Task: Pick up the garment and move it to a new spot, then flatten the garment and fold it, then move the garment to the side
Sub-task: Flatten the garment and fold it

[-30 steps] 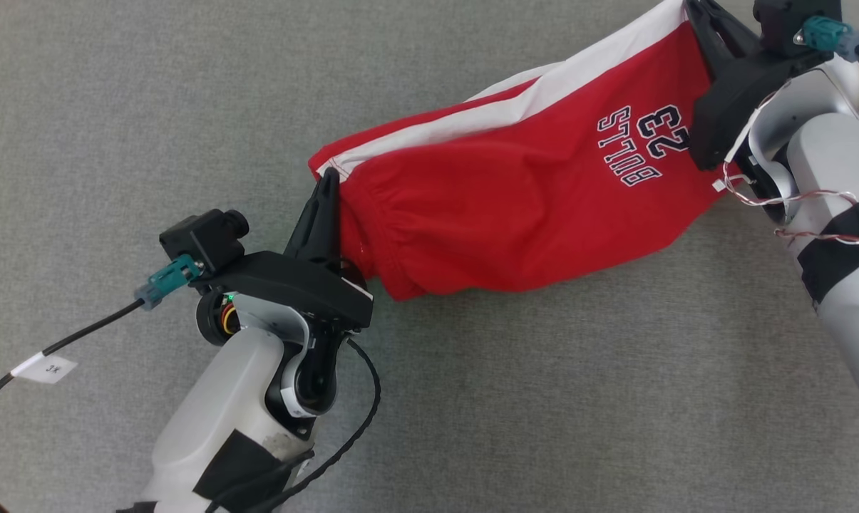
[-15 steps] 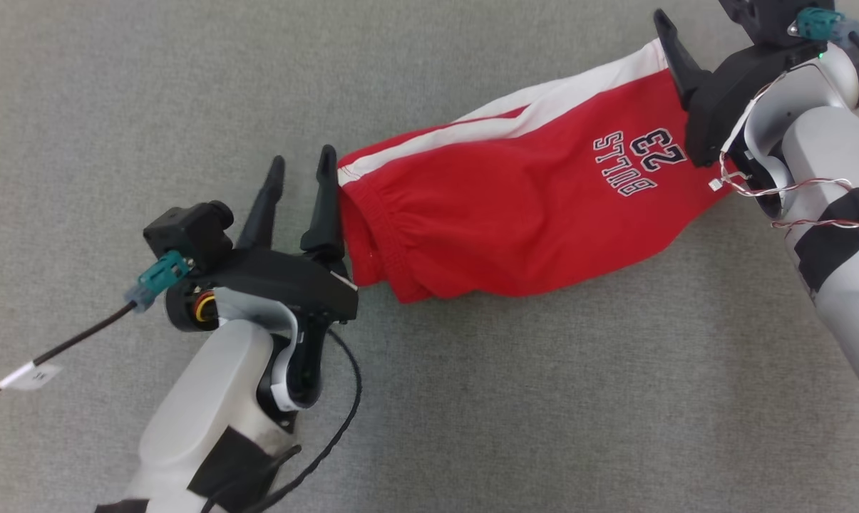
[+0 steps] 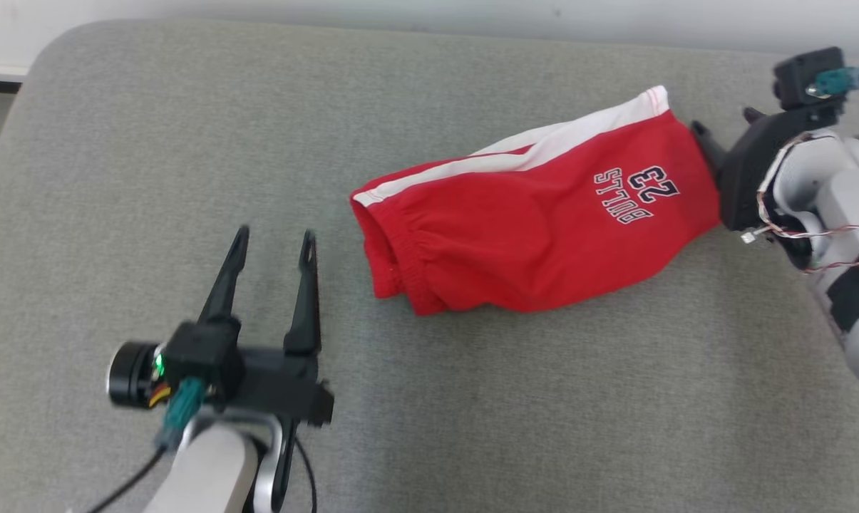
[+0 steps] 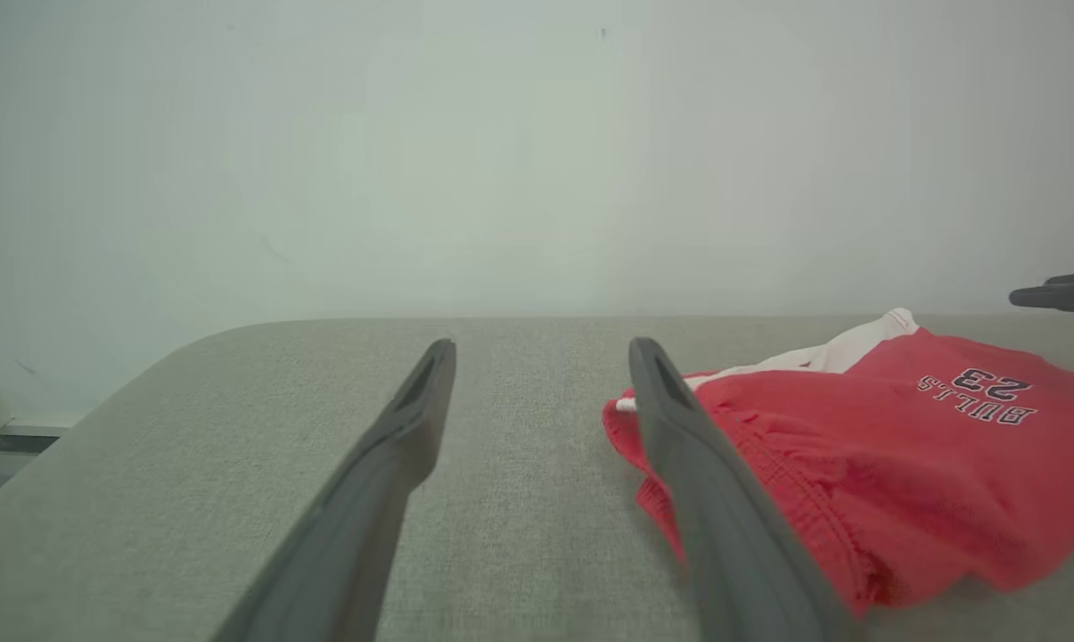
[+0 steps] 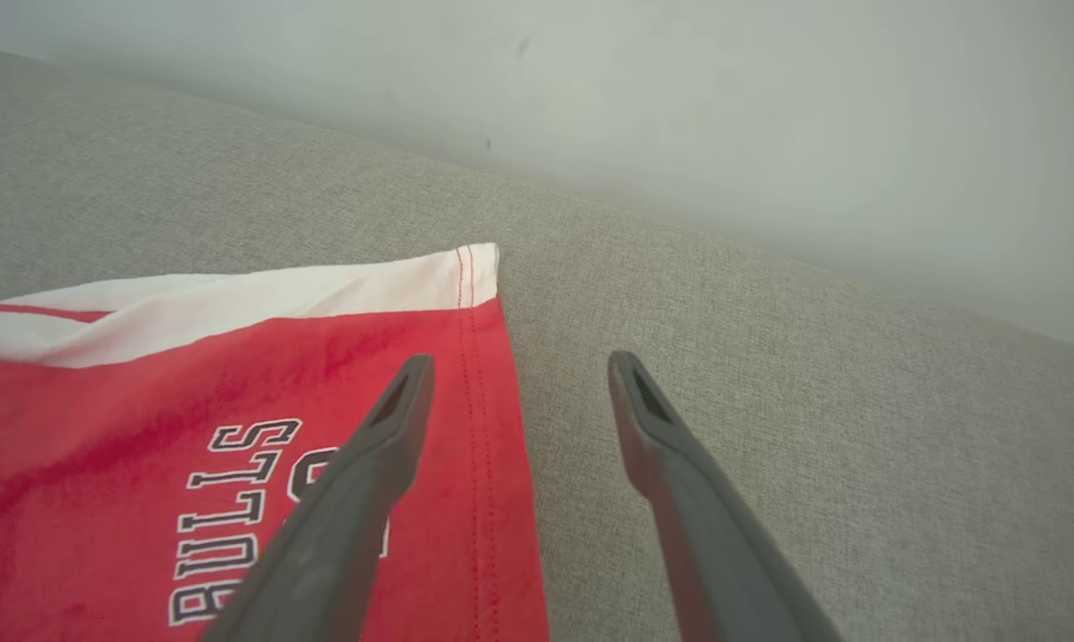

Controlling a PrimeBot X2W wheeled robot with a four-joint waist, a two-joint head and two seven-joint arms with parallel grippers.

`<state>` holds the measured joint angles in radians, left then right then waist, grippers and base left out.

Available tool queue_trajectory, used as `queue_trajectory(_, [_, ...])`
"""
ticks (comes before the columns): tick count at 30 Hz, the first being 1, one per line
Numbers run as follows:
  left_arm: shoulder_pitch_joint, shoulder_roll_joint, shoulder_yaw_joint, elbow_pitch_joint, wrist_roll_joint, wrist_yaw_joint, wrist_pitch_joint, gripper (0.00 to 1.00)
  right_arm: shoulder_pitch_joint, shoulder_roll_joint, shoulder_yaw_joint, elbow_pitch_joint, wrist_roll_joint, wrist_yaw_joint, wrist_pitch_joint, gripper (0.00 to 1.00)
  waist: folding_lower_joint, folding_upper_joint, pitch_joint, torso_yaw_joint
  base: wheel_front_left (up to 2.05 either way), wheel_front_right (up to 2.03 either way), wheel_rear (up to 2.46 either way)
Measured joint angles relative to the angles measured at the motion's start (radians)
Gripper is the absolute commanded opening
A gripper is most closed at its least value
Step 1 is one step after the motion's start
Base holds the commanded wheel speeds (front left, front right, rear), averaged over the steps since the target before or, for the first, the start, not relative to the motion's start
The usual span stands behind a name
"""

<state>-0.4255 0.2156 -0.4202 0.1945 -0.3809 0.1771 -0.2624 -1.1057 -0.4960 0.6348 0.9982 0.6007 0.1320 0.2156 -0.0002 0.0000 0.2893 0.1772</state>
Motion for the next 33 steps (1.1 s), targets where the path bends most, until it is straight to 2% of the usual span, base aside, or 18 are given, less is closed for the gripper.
queue_trajectory(5, [0.106,0.001,0.045,-0.053,0.034,0.002,0.0,1.0,0.005,-0.011,-0.035,0.044,0.012,0.0,0.016,1.0,0.0,0.0,0.005,0.025,0.0,0.0,0.0])
queue_trajectory(12, [0.225,-0.039,0.128,-0.106,0.047,-0.01,0.0,1.0,-0.001,-0.011,-0.081,0.123,0.018,0.0,0.072,1.0,0.0002,-0.0001,0.036,0.055,0.0,0.0,0.0])
queue_trajectory(21, [0.259,-0.077,0.185,-0.122,0.084,-0.046,0.0,1.0,-0.031,0.014,-0.072,0.139,0.015,-0.002,0.182,1.0,0.0001,-0.0001,0.073,0.085,0.0,0.0,0.0])
queue_trajectory(22, [0.259,-0.086,0.196,-0.121,0.09,-0.055,0.0,1.0,-0.031,0.021,-0.06,0.124,0.021,-0.005,0.225,0.96,0.0001,-0.0001,0.078,0.089,0.0,0.0,0.0])
queue_trajectory(23, [0.259,-0.086,0.196,-0.121,0.09,-0.055,0.0,1.0,-0.031,0.021,-0.06,0.124,0.021,-0.005,0.225,0.71,0.0001,-0.0001,0.078,0.089,0.0,0.0,0.0])
queue_trajectory(24, [0.259,-0.09,0.201,-0.12,0.094,-0.056,0.0,1.0,-0.031,0.022,-0.051,0.112,0.023,-0.005,0.248,0.39,0.0001,-0.0001,0.079,0.091,0.0,0.0,0.0])
queue_trajectory(25, [0.26,-0.095,0.205,-0.119,0.095,-0.064,0.0,1.0,-0.029,0.022,-0.044,0.1,0.025,-0.005,0.265,0.14,0.0001,-0.0001,0.08,0.091,0.0,0.0,0.0])
queue_trajectory(26, [0.26,-0.099,0.209,-0.116,0.098,-0.066,0.0,1.0,-0.026,0.021,-0.034,0.083,0.025,-0.005,0.275,0.0,0.0001,-0.0001,0.079,0.091,0.0,0.0,0.0])
queue_trajectory(33, [0.26,-0.117,0.231,-0.093,0.113,-0.091,0.0,1.0,0.001,-0.014,-0.019,0.003,0.022,-0.003,0.28,0.0,0.0003,0.0,0.067,0.079,0.0,0.0,0.0])
